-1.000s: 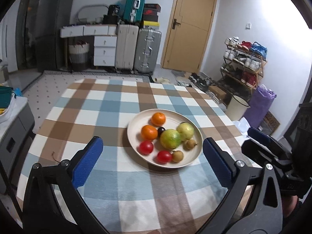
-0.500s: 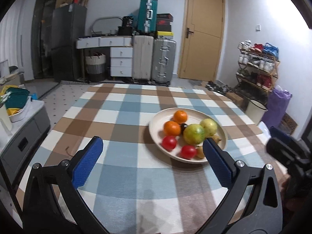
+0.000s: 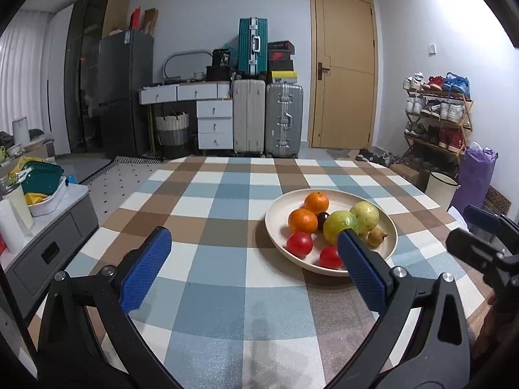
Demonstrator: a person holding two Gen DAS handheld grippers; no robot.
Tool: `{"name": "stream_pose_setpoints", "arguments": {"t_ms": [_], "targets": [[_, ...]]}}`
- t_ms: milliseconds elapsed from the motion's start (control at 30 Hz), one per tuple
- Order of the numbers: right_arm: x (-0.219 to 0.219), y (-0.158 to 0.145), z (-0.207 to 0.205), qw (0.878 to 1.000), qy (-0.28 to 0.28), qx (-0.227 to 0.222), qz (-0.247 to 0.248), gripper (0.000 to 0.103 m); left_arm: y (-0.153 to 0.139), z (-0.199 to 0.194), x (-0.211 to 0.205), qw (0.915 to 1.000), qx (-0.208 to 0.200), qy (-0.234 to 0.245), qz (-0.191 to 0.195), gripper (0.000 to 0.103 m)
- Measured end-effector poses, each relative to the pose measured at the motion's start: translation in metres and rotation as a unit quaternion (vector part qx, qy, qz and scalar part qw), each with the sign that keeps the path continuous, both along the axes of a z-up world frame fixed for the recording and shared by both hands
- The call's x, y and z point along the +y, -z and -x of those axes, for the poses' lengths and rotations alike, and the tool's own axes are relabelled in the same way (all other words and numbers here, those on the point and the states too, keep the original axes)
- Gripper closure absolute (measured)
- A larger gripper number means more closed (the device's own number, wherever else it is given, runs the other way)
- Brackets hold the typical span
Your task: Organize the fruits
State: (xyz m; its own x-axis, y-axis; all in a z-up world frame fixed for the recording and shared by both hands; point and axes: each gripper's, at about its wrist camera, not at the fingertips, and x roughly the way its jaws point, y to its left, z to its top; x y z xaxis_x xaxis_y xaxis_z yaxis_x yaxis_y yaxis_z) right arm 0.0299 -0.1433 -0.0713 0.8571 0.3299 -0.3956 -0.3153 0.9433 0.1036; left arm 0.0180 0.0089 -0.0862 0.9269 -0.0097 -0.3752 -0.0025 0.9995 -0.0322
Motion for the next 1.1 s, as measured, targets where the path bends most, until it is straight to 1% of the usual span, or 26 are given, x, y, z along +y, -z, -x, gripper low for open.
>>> {"name": "stream_pose_setpoints", "arguments": {"t_ms": [133,233,333,533,1100], "targets": [[0.002,0.0,0.002,1.0,0.002,-0.005,0.008,0.0,-0.004,0.011,-0.008,0.9993,-0.034,0.01,-0.016,0.001],[0.002,0.0,0.003,1.0,0.007,-0.007,0.012,0.0,-0.004,0.008,-0.009,0.9994,-0.027,0.014,-0.017,0.001],[0.003,0.0,0.003,1.0,0.003,-0.007,0.015,0.0,-0.006,0.013,-0.009,0.9992,-0.033,0.015,-0.015,0.001],[0.005,0.0,0.004,1.0,0.001,-0.01,0.017,0.0,-0.006,0.013,-0.007,0.9993,-0.033,0.013,-0.013,0.001],[0.003,0.0,0.001,1.0,0.0,-0.001,0.014,0.0,-0.006,0.013,-0.007,0.9993,-0.033,0.013,-0.013,0.001]]}}
